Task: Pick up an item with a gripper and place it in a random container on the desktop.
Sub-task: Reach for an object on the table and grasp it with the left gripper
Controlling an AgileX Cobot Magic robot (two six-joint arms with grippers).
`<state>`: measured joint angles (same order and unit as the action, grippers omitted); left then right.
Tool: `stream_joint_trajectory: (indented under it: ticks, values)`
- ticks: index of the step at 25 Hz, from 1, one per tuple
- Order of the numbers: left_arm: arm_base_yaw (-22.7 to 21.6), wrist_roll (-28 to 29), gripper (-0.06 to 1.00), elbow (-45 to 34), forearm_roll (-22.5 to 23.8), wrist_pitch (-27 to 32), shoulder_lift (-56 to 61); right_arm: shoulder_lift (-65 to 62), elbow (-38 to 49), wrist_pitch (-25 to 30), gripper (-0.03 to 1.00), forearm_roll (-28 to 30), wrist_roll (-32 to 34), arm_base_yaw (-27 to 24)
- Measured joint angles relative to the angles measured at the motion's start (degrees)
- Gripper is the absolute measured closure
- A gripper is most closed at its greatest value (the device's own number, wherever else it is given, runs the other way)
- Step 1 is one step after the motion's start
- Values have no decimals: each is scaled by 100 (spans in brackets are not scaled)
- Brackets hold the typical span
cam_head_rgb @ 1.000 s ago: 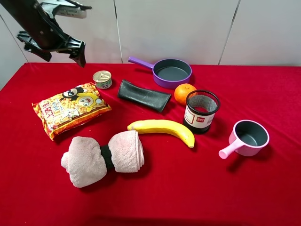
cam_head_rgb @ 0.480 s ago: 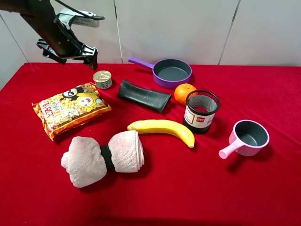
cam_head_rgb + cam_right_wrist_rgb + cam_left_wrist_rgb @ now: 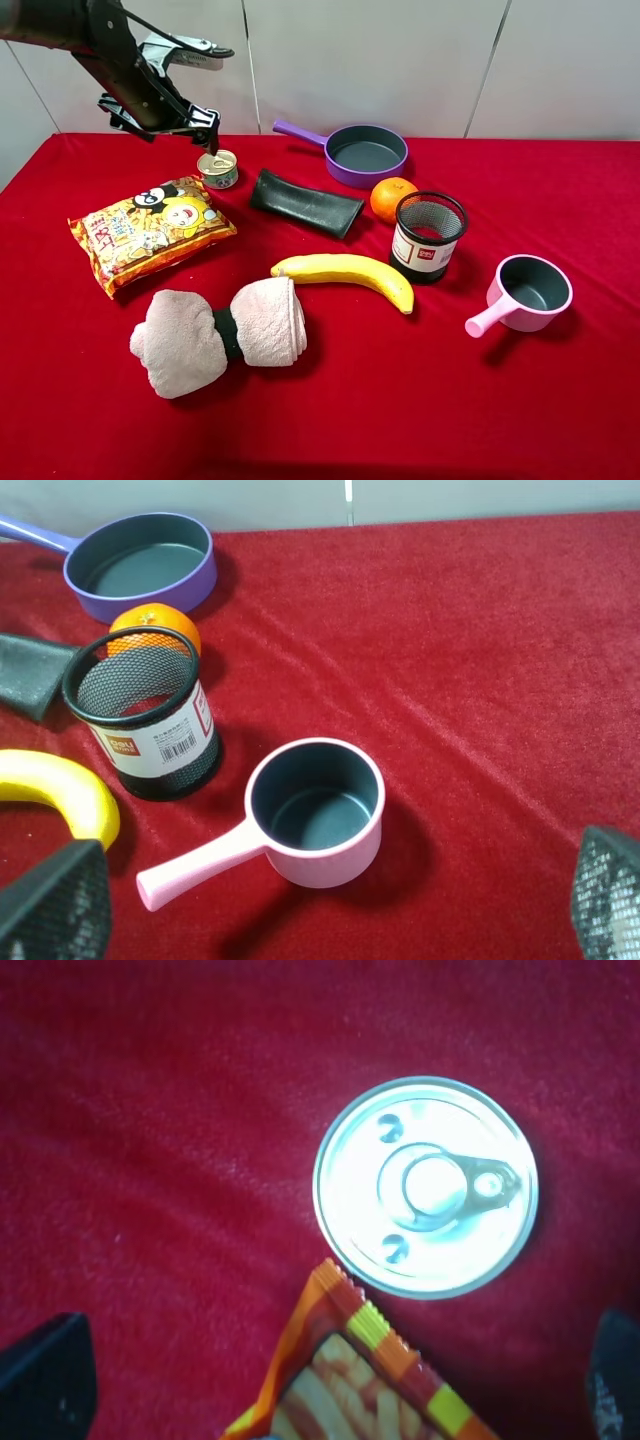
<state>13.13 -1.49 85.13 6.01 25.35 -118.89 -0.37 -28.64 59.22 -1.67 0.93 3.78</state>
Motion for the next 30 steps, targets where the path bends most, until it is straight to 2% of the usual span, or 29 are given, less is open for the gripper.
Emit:
stream_joint_trajectory:
  ticks: [10,24,30]
  values:
    - [142,-76,-3,417,-6,-76,-592,0,0,0,28,0,0,0]
    - [142,-76,-3,429,-44,-571,-758,0,0,0,28,0,0,0]
    - [174,-76,-3,429,-107,-600,-899,0,0,0,28,0,0,0]
